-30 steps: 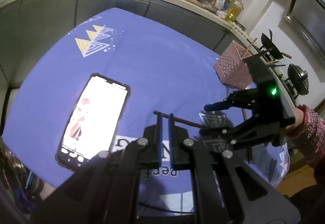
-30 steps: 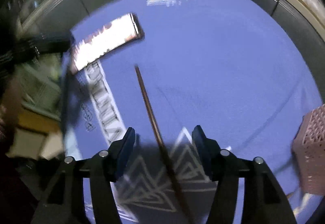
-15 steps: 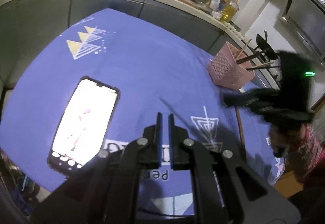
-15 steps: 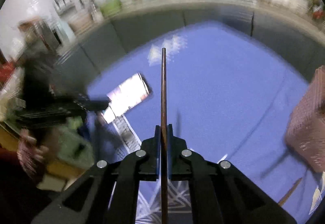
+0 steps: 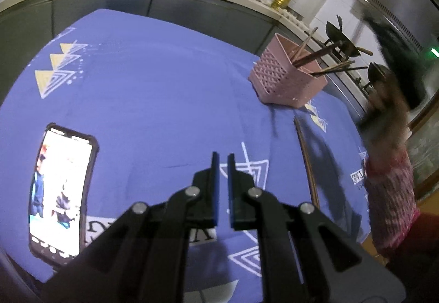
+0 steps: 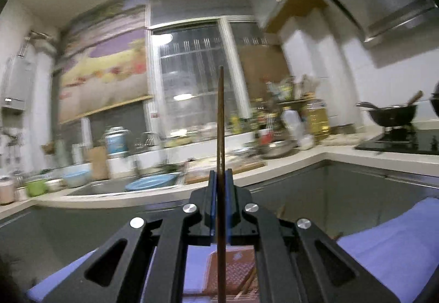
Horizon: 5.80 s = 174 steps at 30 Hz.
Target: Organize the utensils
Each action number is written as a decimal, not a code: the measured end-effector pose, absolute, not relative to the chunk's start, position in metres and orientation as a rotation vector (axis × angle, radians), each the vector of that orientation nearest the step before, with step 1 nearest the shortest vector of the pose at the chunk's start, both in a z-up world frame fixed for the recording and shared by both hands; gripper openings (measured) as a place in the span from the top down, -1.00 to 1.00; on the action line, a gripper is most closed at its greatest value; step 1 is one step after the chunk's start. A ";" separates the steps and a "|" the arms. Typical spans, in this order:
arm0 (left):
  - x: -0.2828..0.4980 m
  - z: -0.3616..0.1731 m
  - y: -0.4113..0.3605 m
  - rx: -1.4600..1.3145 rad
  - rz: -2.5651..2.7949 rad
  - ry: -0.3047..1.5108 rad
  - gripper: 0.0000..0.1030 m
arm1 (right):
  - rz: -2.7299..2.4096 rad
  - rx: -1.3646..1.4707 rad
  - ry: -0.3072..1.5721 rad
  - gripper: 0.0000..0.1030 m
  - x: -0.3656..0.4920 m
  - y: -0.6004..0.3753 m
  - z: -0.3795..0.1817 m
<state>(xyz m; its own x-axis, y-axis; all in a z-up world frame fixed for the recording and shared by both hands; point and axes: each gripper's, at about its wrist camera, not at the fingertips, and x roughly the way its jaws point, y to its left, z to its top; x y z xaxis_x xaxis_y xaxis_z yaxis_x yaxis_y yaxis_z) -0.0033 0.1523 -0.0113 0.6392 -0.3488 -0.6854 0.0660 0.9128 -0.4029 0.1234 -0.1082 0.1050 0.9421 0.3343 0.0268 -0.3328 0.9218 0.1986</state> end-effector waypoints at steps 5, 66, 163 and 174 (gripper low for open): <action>0.004 -0.016 0.166 -0.359 -0.209 0.877 0.91 | 0.229 0.201 0.008 0.89 0.183 -0.092 0.087; 0.022 -0.055 -0.022 -0.179 -0.545 1.021 0.91 | 0.381 0.010 0.892 0.67 -0.003 -0.159 -0.070; 0.220 0.138 0.043 -0.112 -0.526 0.329 0.91 | 0.232 0.087 -0.110 0.90 0.155 -0.111 0.108; 0.223 0.097 0.041 -0.104 -0.538 0.494 0.51 | 0.266 0.105 0.040 0.76 0.150 -0.117 0.070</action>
